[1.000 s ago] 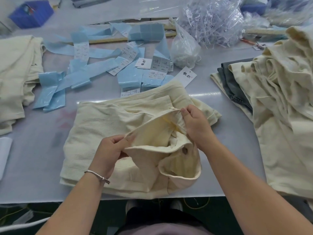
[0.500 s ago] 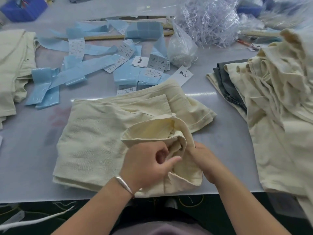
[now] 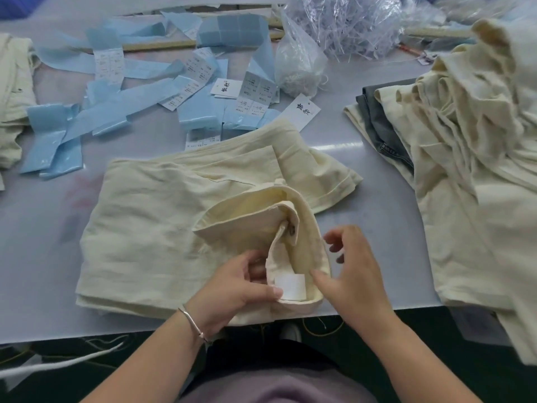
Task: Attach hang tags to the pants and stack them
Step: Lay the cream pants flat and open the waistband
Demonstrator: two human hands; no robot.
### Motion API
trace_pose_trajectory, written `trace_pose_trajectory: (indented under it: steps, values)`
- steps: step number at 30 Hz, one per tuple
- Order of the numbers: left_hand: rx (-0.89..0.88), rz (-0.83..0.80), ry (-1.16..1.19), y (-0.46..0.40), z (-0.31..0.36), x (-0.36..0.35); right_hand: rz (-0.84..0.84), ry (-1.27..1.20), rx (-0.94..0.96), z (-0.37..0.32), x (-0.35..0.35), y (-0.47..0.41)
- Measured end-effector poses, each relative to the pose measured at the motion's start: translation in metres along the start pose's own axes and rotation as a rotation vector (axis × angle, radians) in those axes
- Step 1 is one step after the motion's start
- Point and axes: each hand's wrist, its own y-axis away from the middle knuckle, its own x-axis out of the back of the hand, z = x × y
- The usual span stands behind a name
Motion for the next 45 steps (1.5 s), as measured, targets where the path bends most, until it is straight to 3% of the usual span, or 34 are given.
trace_pose_trajectory:
  steps: [2, 4, 7, 10, 14, 19, 28, 32, 40, 45]
  values:
    - [-0.04, 0.007, 0.114, 0.003, -0.006, 0.0, 0.048, 0.129, 0.338, -0.009, -0.003, 0.007]
    - [-0.079, 0.012, 0.136, 0.005, -0.009, 0.001, -0.118, 0.262, 0.448, -0.018, -0.003, 0.009]
    - [-0.1, 0.065, 0.118, 0.006, -0.01, -0.001, -0.272, 0.436, 0.405, -0.023, -0.008, 0.002]
    - [-0.083, 0.157, 0.164, 0.004, -0.011, -0.007, -0.325, 0.384, 0.345, -0.027, -0.01, -0.005]
    - [-0.07, 0.248, 0.197, 0.001, -0.01, -0.011, -0.395, 0.173, 0.228, -0.024, -0.002, -0.008]
    - [-0.086, 0.295, 0.24, 0.001, -0.002, -0.006, -0.406, -0.296, 0.112, -0.011, 0.022, -0.013]
    - [-0.114, 0.258, 0.24, -0.001, 0.001, 0.0, -0.509, -0.668, -0.099, 0.008, 0.035, -0.006]
    - [-0.113, 0.264, 0.237, -0.001, -0.001, 0.001, -0.491, -0.722, -0.164, 0.005, 0.034, -0.002]
    - [-0.099, 0.276, 0.237, -0.004, 0.003, 0.002, -0.706, -0.738, -0.2, -0.005, 0.039, -0.005]
    - [-0.078, 0.285, 0.239, -0.005, 0.004, 0.001, -0.74, -0.736, -0.196, -0.008, 0.039, -0.006]
